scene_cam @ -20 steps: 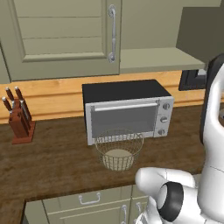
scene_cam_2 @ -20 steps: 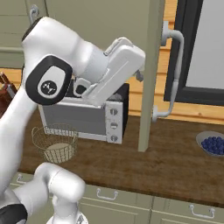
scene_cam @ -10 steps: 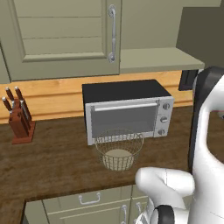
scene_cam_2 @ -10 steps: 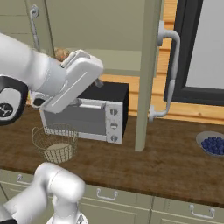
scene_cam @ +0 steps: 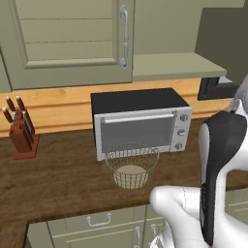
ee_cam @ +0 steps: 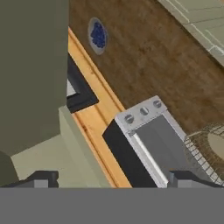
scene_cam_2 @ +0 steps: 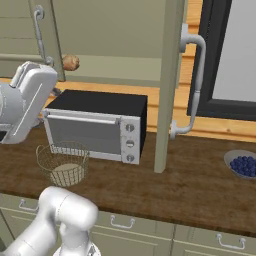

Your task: Open the cabinet, pick up the bread from the cabinet and place it in the basket. Then move the basket to the dining counter.

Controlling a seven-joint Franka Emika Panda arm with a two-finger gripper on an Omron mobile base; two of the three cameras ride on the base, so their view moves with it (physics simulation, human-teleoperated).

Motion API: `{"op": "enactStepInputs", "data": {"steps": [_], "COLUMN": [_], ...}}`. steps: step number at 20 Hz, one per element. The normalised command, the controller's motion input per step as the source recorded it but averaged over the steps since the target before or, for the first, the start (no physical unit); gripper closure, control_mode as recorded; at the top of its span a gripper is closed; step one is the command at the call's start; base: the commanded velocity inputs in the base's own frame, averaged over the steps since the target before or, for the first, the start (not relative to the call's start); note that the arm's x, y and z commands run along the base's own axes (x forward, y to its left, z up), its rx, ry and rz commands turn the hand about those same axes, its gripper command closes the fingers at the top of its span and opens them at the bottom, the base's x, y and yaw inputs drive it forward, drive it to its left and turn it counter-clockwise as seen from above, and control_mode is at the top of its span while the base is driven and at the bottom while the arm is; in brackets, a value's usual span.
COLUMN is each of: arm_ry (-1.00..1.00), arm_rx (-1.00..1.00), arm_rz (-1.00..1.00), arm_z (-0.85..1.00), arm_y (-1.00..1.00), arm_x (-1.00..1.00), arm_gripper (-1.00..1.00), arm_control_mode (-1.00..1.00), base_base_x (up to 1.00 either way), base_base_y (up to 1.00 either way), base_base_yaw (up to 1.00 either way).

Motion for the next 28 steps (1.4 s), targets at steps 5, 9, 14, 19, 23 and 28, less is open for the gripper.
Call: {"op": "enactStepInputs", "data": {"steps": [5,9,14,19,23,28], "arm_ry": [0.13,0.11,0.01,-0.3,-0.47,-0.47], "arm_rx": [-0.28,-0.34,-0.36,-0.41,-0.51,-0.41], "arm_rz": [0.76,0.78,0.66,0.43,0.2,0.04], "arm_z": [0.05,0.01,0.11,0.1,0.05,-0.01], "arm_y": [0.67,0.44,0.37,0.54,0.38,0.15], "arm_x": [-0.35,-0.36,-0.07,0.19,0.03,0.49], "arm_gripper": [-1.0,-1.0,-1.0,-1.0,-1.0,-1.0], "arm_control_mode": [-1.0,-1.0,-1.0,-1.0,-1.0,-1.0], "base_base_x": [0.0,0.0,0.0,0.0,0.0,0.0], "base_base_y": [0.0,0.0,0.0,0.0,0.0,0.0], "base_base_yaw": [0.0,0.0,0.0,0.0,0.0,0.0]}}
